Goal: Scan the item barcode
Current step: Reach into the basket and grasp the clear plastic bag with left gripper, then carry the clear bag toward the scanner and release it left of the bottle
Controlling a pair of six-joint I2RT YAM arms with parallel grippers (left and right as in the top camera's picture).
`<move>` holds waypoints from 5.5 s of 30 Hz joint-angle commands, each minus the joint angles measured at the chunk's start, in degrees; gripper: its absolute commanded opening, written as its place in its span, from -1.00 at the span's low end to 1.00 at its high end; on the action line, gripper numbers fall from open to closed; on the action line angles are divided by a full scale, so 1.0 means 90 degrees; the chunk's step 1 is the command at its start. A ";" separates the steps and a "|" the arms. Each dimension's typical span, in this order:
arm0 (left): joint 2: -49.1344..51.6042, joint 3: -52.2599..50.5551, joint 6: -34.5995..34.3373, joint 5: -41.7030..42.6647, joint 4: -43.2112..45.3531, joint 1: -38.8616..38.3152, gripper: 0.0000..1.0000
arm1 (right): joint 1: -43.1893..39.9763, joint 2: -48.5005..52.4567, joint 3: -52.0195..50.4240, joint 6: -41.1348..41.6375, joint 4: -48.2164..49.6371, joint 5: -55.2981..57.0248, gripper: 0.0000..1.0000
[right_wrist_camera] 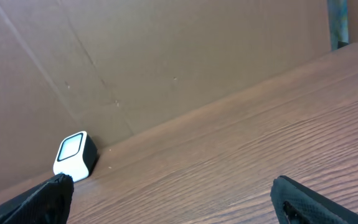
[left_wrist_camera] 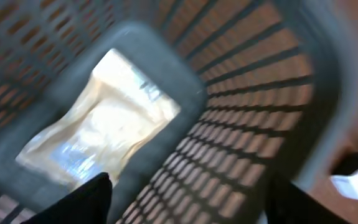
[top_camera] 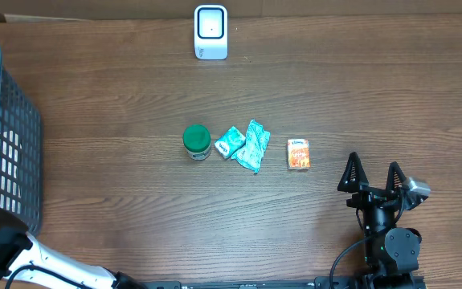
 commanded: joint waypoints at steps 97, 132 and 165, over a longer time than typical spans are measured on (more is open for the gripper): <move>0.0410 -0.1382 0.1707 -0.2074 0.1435 -0.1120 -0.92 | 0.0051 -0.0056 -0.0068 -0.0051 0.0034 0.0085 1.00; -0.2254 -0.1530 -0.0503 0.0556 0.0002 -0.4435 -0.92 | 0.0051 -0.0056 -0.0068 -0.0051 0.0034 0.0085 0.99; -0.2234 -0.9054 -0.1749 -0.0024 0.4002 -0.6040 -0.91 | 0.0051 -0.0056 -0.0068 -0.0051 0.0034 0.0085 0.99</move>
